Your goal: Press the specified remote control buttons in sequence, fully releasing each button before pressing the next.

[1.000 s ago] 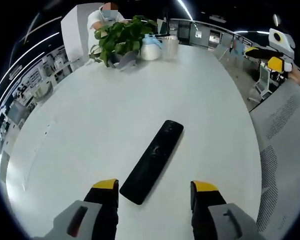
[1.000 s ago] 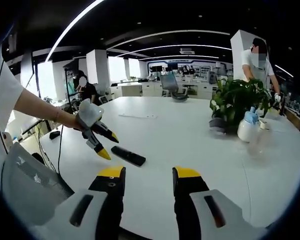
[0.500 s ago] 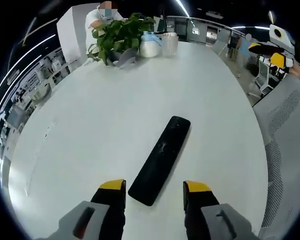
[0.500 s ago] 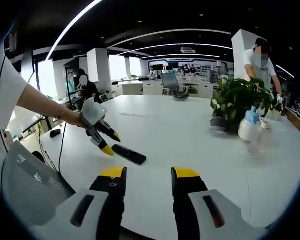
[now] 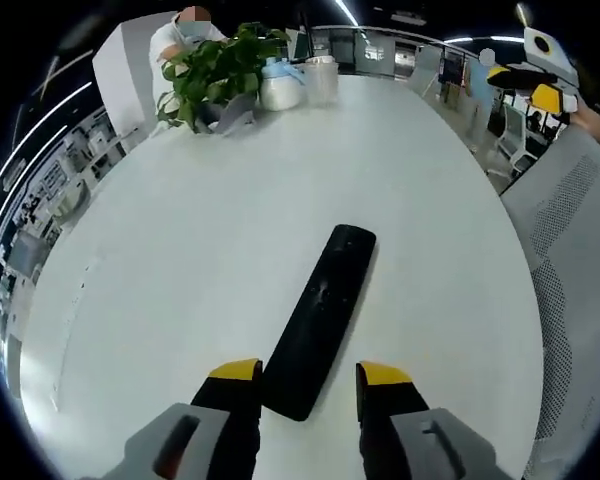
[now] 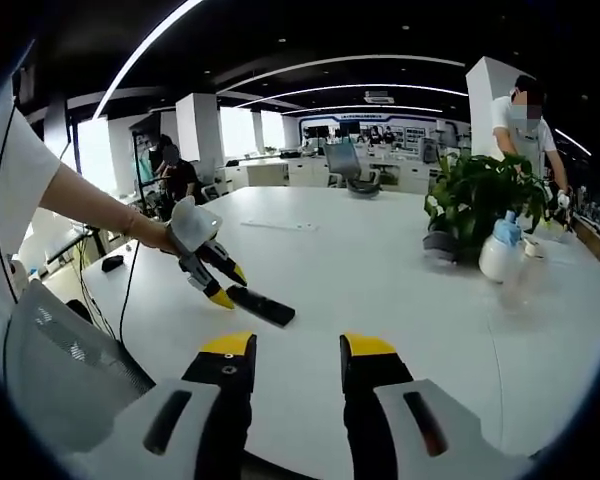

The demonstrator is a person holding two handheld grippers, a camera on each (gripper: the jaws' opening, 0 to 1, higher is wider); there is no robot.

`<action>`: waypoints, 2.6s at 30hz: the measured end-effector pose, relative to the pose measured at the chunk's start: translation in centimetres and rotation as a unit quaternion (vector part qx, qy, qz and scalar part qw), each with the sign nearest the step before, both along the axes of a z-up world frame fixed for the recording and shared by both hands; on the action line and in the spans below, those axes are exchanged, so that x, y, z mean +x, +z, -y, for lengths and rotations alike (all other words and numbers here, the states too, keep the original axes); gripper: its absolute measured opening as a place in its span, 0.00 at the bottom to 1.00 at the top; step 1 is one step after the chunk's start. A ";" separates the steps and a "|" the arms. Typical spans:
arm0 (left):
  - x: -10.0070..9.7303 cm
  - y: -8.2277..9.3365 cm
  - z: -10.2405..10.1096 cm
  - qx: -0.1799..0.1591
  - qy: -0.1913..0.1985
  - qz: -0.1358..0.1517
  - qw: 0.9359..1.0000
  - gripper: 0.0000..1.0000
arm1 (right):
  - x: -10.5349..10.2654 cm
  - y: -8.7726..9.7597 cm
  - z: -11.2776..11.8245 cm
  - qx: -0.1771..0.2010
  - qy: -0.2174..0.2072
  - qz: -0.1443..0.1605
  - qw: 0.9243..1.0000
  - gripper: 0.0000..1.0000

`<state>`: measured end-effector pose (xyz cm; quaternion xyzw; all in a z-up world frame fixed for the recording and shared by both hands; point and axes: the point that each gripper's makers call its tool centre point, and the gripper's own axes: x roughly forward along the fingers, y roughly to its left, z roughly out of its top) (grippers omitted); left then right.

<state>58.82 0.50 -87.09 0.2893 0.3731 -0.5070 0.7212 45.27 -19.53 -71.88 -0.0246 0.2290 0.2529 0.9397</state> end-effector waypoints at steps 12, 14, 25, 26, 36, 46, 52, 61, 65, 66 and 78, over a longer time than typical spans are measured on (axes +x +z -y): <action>0.3 -0.1 0.1 -0.004 -0.004 -0.009 1.000 0.33 | 0.0 -0.1 0.0 0.002 0.000 -0.003 1.000 0.33; 0.3 -0.2 0.2 -0.003 -0.006 -0.010 1.000 0.33 | 0.0 -0.1 -0.1 0.002 0.001 -0.004 1.000 0.33; 0.0 -0.3 0.1 0.002 -0.013 -0.007 1.000 0.28 | -0.1 -0.4 -0.1 -0.002 0.006 -0.009 1.000 0.32; 0.0 -0.3 0.0 0.003 -0.014 -0.006 1.000 0.28 | -0.1 -0.4 -0.1 -0.004 0.007 -0.009 1.000 0.32; -0.3 -0.4 0.1 0.003 -0.019 -0.008 1.000 0.27 | -0.1 -0.5 -0.1 -0.006 0.009 -0.010 1.000 0.32; -1.9 -0.5 0.5 0.001 -0.041 -0.026 0.999 0.25 | -0.1 -0.7 -0.2 -0.007 0.013 -0.013 1.000 0.31; -2.4 -0.6 0.5 0.004 -0.056 -0.025 0.998 0.24 | -0.2 -0.7 -0.4 -0.008 0.015 -0.014 1.000 0.31; -3.3 -0.5 0.6 0.007 -0.088 -0.023 0.996 0.24 | -0.3 -0.7 -0.5 -0.009 0.019 -0.015 1.000 0.29; -3.9 -0.5 0.8 0.011 -0.112 -0.023 0.993 0.24 | -0.4 -0.7 -0.6 -0.010 0.020 -0.016 1.000 0.29; -4.1 -0.5 0.9 0.010 -0.119 -0.023 0.993 0.24 | -0.4 -0.7 -0.6 -0.010 0.021 -0.016 1.000 0.29; -4.9 -0.5 1.1 0.012 -0.130 -0.028 0.991 0.25 | -0.5 -0.8 -0.7 -0.014 0.027 -0.019 0.999 0.28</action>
